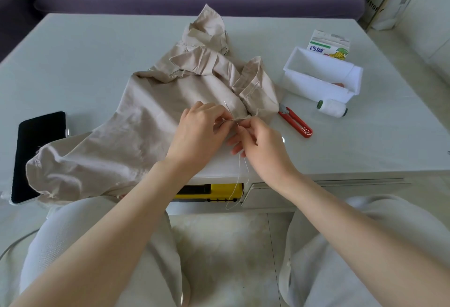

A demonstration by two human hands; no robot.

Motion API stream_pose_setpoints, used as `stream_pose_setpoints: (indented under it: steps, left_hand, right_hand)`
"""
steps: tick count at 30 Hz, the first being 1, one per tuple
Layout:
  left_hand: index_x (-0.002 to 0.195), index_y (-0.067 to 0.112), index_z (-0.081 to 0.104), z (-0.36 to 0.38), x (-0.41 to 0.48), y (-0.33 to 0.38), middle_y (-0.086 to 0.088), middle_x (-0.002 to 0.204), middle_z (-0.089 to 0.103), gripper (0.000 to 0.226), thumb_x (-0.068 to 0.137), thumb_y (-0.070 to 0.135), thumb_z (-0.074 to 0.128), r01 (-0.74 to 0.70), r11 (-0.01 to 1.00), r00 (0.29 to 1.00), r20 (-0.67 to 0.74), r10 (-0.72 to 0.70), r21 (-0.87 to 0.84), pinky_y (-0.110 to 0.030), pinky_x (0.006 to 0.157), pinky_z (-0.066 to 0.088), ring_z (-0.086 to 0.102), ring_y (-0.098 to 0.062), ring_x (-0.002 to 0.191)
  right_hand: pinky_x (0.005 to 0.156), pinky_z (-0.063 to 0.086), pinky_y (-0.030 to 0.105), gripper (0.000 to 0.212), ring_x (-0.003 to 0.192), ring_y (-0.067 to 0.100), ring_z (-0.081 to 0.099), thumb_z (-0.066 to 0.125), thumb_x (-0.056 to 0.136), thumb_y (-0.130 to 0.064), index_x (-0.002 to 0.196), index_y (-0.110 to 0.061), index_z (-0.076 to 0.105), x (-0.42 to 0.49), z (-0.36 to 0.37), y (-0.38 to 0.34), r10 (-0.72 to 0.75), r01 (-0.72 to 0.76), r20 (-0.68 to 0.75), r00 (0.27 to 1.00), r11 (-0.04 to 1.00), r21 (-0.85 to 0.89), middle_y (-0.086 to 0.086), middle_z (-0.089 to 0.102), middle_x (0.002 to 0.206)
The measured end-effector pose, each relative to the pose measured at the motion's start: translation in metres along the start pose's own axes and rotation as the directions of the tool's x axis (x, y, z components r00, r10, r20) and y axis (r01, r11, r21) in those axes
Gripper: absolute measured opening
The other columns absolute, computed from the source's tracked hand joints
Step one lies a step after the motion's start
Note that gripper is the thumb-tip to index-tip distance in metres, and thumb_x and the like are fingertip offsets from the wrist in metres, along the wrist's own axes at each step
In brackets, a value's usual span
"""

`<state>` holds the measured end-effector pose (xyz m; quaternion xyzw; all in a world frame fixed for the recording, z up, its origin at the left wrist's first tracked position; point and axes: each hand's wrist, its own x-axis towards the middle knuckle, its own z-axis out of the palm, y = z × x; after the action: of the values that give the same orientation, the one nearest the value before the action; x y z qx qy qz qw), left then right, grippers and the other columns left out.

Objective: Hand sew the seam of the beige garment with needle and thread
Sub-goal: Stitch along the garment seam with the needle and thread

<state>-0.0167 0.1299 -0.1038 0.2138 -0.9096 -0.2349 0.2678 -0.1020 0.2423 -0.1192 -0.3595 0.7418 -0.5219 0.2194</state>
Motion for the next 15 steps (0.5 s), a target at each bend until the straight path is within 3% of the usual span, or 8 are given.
stream_pose_setpoints:
  steps: [7, 15]
  left_hand:
    - [0.082, 0.014, 0.069, 0.0017, -0.0025, 0.0017, 0.011, 0.071, 0.053, 0.012, 0.079, 0.018, 0.058, -0.042, 0.999, 0.999, -0.002, 0.042, 0.002, -0.043, 0.073, 0.046, 0.053, -0.023, 0.075]
    - [0.083, 0.014, 0.070, 0.0015, -0.0009, 0.0014, 0.013, 0.070, 0.050, 0.014, 0.079, 0.021, 0.058, -0.017, 1.000, 0.999, -0.032, 0.016, -0.020, -0.041, 0.073, 0.045, 0.051, -0.020, 0.075]
  right_hand:
    - [0.055, 0.048, 0.017, 0.018, 0.060, 0.013, 0.067, 0.049, 0.099, -0.016, 0.082, -0.016, 0.056, -0.0003, -0.0013, -0.0008, 0.043, -0.041, -0.023, 0.999, 0.997, 0.066, 0.004, 0.069, 0.071]
    - [0.064, 0.055, 0.032, 0.012, 0.067, 0.013, 0.064, 0.051, 0.097, -0.009, 0.091, -0.014, 0.060, -0.0013, -0.0010, 0.0017, -0.060, 0.060, -0.023, 0.998, 0.998, -0.019, 0.003, 0.069, 0.080]
